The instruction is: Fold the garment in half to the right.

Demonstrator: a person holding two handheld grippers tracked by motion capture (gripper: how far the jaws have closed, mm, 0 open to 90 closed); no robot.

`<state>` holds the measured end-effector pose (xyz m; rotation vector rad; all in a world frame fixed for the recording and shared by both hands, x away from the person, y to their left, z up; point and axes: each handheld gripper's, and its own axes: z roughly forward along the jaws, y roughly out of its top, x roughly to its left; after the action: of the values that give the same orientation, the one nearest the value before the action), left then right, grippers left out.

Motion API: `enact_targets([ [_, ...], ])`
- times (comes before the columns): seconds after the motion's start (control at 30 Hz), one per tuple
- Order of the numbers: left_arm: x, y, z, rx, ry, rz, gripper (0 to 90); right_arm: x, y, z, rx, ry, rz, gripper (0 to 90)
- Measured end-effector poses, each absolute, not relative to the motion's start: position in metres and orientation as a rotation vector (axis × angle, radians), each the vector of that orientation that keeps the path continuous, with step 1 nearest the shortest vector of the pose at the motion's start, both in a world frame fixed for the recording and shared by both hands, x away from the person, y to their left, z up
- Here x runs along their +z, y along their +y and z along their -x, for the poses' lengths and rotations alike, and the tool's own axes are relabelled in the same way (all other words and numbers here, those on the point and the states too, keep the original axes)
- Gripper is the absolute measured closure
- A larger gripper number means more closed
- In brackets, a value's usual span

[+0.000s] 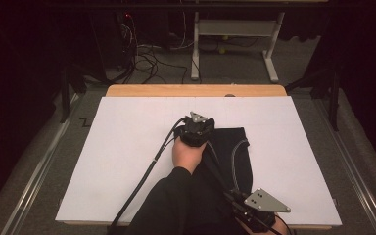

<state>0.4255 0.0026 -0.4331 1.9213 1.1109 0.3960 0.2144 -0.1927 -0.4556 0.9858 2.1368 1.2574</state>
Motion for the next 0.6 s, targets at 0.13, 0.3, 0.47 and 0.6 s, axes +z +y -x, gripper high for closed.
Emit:
enact_targets([
  [0.13, -0.4320, -0.0008, -0.4251, 0.399, 1.099, -1.929, 72.0, -0.4548, -0.1947, -0.2127, 1.260, 2.132, -0.989, 74.5],
  [0.3, -0.4319, -0.0040, -0.4252, 0.401, 1.086, -1.935, 70.9, -0.4546, -0.1963, -0.2113, 1.257, 2.128, -0.999, 74.4],
  [0.47, -0.4326, -0.0046, -0.4256, 0.393, 1.081, -1.937, 67.2, -0.4558, -0.1957, -0.2105, 1.246, 2.131, -1.000, 74.2],
  [0.6, -0.4325, -0.0044, -0.4258, 0.372, 1.078, -1.933, 60.4, -0.4564, -0.1959, -0.2092, 1.232, 2.135, -1.013, 74.0],
])
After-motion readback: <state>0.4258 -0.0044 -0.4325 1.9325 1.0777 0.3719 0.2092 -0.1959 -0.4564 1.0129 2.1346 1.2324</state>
